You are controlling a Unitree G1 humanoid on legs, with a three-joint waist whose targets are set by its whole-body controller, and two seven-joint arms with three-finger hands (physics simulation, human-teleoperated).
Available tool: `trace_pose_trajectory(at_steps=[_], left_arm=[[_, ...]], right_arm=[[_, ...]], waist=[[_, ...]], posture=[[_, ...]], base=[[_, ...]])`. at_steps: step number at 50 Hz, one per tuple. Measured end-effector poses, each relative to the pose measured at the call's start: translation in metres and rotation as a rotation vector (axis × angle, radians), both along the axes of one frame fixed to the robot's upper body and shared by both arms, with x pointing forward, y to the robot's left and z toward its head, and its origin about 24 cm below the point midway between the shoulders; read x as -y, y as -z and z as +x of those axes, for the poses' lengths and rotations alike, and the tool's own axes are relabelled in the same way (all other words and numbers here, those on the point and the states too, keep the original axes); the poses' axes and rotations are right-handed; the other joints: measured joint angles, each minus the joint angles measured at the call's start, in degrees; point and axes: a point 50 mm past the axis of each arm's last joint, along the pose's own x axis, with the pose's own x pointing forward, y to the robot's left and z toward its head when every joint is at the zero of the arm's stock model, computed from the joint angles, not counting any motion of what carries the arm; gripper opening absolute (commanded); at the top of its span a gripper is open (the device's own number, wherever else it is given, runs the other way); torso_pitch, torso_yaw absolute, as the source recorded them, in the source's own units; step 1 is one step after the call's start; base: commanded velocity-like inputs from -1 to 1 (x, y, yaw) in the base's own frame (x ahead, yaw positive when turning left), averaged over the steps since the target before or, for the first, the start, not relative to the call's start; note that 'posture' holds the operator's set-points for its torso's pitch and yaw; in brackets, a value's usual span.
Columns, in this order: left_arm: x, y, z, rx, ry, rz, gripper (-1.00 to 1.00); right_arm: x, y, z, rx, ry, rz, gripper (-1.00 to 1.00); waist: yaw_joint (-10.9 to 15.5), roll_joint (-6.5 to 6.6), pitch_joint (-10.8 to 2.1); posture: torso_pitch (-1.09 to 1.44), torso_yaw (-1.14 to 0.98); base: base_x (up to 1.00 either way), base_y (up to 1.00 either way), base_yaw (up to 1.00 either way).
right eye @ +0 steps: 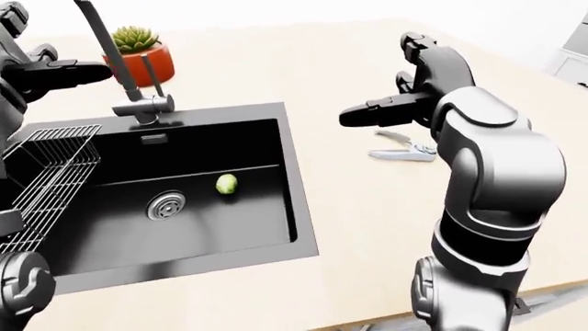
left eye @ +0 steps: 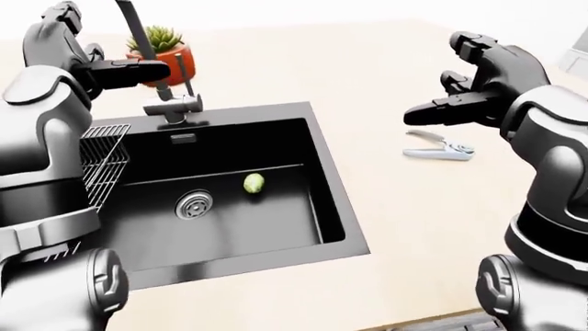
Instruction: Turn the sink spout to the right.
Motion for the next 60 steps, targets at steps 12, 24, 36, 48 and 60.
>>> trace_pose_trajectory(at_steps=[12,24,36,48,60], left_arm=[[-0.01,-0.01,-0.007,0.033,-0.033,-0.022,1.0],[-0.003,-0.004,-0.002,0.002,-0.003,-0.026,1.0],[-0.004,-0.003,-0.003,0.006,-0.003,-0.022,1.0],[-0.004,-0.003,-0.004,0.005,-0.004,-0.022,1.0],[-0.005,-0.002,-0.005,0.001,-0.006,-0.023,1.0]], right_arm=[[-0.007,-0.003,0.001,0.002,-0.039,-0.003,1.0],[-0.003,-0.003,0.001,-0.001,-0.015,-0.001,1.0],[-0.003,-0.002,0.0,0.002,-0.014,-0.001,1.0],[-0.004,-0.004,0.0,0.007,-0.018,-0.003,1.0],[-0.003,-0.004,-0.001,0.006,-0.016,-0.003,1.0]], waist=[[0.1,2.79,1.6],[1.1,0.36,1.33],[0.9,1.01,0.54],[0.8,0.72,-1.4],[0.8,0.71,-3.61]], posture=[[0.0,0.0],[0.0,0.0],[-0.02,0.0],[-0.07,0.0],[-0.13,0.0]], base=[[0.13,0.0,0.0],[0.0,0.0,0.0],[0.0,0.0,0.0],[0.0,0.0,0.0],[0.0,0.0,0.0]])
